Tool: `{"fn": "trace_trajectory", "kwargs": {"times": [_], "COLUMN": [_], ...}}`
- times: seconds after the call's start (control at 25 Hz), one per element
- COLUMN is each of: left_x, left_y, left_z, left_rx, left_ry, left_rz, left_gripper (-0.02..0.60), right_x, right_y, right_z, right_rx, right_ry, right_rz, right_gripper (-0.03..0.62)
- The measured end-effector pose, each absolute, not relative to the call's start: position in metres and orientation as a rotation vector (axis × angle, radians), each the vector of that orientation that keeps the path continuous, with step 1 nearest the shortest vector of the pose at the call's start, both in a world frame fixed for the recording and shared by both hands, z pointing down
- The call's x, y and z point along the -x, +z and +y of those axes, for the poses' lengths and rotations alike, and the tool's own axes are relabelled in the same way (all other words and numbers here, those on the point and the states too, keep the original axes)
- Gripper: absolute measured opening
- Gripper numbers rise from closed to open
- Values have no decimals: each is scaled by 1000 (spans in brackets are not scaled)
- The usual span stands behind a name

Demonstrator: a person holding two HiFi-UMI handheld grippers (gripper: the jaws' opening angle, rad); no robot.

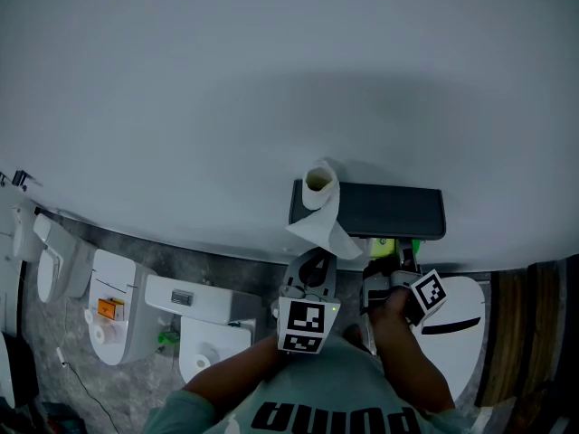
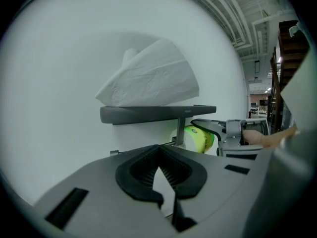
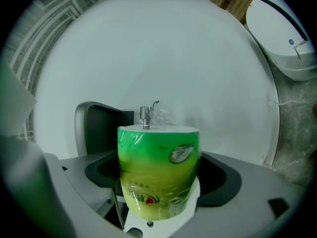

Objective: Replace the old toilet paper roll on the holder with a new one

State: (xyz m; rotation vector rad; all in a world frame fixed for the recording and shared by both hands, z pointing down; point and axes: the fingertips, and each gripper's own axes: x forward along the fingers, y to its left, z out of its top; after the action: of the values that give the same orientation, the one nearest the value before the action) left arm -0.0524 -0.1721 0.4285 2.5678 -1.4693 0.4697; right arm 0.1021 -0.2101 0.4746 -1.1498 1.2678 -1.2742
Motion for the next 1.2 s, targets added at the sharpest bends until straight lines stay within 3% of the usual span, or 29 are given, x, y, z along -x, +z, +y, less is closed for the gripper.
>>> {"fn": "trace_trajectory", "kwargs": {"times": [1.2], "left_x": [35], "left_y": [439], "left_z": [-151], "left_rx": [-2553], "left_ry": [485], "left_rz": [-1422], "left_gripper": [6], "right_x": [-100], "right_y": [467], "right_z": [-168], "right_rx": [1035], "right_ry": [-1293], "right_rz": [1343], "right_gripper": [463]}}
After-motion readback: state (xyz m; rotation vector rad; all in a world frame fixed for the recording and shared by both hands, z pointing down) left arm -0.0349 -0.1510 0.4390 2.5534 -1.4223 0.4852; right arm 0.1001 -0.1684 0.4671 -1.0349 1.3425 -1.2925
